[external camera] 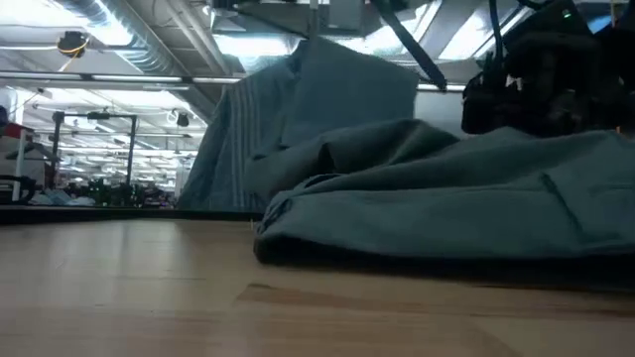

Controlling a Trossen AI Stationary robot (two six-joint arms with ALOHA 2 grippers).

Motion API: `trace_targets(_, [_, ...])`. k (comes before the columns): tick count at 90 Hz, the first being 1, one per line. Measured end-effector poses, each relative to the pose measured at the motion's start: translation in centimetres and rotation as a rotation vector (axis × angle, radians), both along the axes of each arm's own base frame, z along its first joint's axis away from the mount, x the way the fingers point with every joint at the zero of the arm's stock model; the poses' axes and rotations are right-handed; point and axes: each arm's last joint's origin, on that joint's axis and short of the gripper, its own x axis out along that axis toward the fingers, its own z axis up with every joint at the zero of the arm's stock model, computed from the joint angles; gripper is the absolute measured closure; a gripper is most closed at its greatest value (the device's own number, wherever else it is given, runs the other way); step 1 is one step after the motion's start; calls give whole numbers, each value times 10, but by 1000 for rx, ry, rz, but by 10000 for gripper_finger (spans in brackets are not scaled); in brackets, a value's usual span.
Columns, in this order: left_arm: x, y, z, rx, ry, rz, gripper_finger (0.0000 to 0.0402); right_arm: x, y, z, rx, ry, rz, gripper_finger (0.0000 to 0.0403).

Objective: Unhang clothes
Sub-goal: Remove the jeans from the hanger

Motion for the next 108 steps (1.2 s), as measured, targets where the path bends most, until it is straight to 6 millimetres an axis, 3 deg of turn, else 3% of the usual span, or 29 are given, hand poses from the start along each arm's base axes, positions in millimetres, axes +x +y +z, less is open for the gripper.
trace_targets(13, [26,26,-25,-52,21,-13,376,4,3,8,36,-91,45,403])
trace_targets(27, [47,54,-62,-141,94,-18,376,13,5,33,56,-347,75,403])
trace_targets(45, [66,73,-99,-225,166,-29,376,28,9,62,23,-477,116,403])
trace_targets(61, [76,89,-126,-278,205,-28,376,45,12,97,30,-614,277,403])
trace_targets(81, [81,105,-148,-396,201,-14,376,66,16,155,-5,-790,375,403])
trace_targets(108, [85,111,-157,-424,177,-30,376,81,19,213,-140,-800,455,403])
